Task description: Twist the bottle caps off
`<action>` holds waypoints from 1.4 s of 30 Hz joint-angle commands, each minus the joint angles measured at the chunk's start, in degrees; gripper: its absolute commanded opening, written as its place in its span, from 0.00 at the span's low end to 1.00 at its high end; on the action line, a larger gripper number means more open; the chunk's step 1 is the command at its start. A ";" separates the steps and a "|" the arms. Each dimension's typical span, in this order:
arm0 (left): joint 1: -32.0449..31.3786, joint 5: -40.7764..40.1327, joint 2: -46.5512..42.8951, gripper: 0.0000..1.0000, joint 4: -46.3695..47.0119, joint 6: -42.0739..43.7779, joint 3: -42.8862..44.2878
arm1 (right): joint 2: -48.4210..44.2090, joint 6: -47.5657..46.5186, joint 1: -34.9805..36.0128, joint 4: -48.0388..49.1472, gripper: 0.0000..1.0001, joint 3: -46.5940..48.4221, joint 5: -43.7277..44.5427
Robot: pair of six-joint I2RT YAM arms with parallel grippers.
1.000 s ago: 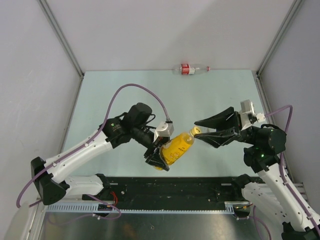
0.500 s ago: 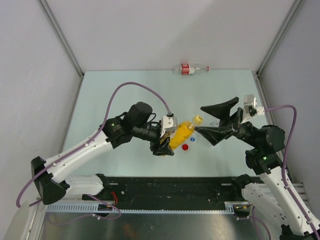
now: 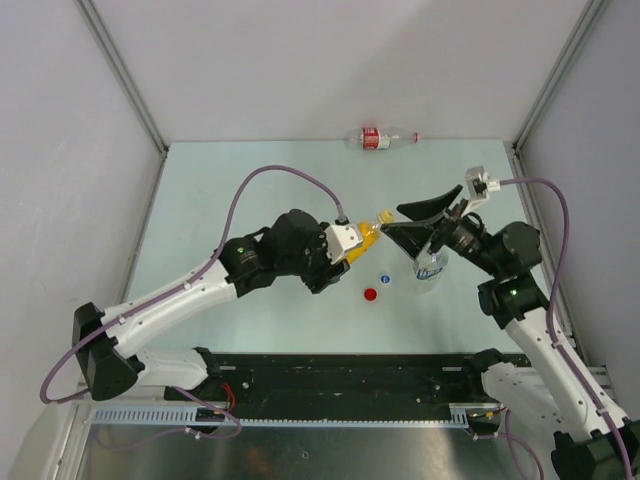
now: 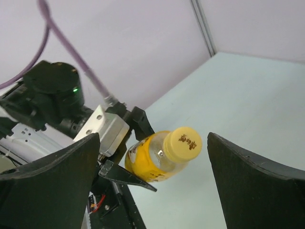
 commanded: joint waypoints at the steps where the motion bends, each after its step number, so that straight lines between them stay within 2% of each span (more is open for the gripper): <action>1: -2.19 -15.57 1.14 0.10 0.55 -0.50 1.39 | 2.33 3.61 -1.10 -2.91 0.97 2.58 2.41; 10: -7.01 -32.47 5.35 0.08 -1.04 -0.31 0.94 | 7.44 8.05 -3.77 -6.37 0.96 2.68 1.47; 15: -8.12 -37.37 6.89 0.07 -1.54 -0.75 1.04 | 10.31 11.02 -5.84 -6.77 0.95 2.68 -0.66; 21: -8.42 -38.54 7.12 0.07 -1.70 -0.73 1.00 | 14.75 13.86 -6.94 -7.20 0.86 2.68 -3.23; 27: -8.66 -38.15 7.27 0.07 -1.69 -0.76 1.00 | 17.61 16.23 -6.96 -4.88 0.72 2.68 -6.05; 35: -9.05 -38.33 7.79 0.06 -1.79 -0.51 0.91 | 18.71 17.62 -6.88 -3.48 0.64 2.68 -6.94; 42: -9.54 -37.91 8.36 0.06 -1.88 -0.43 0.95 | 20.36 18.50 -6.10 -1.99 0.62 2.68 -7.10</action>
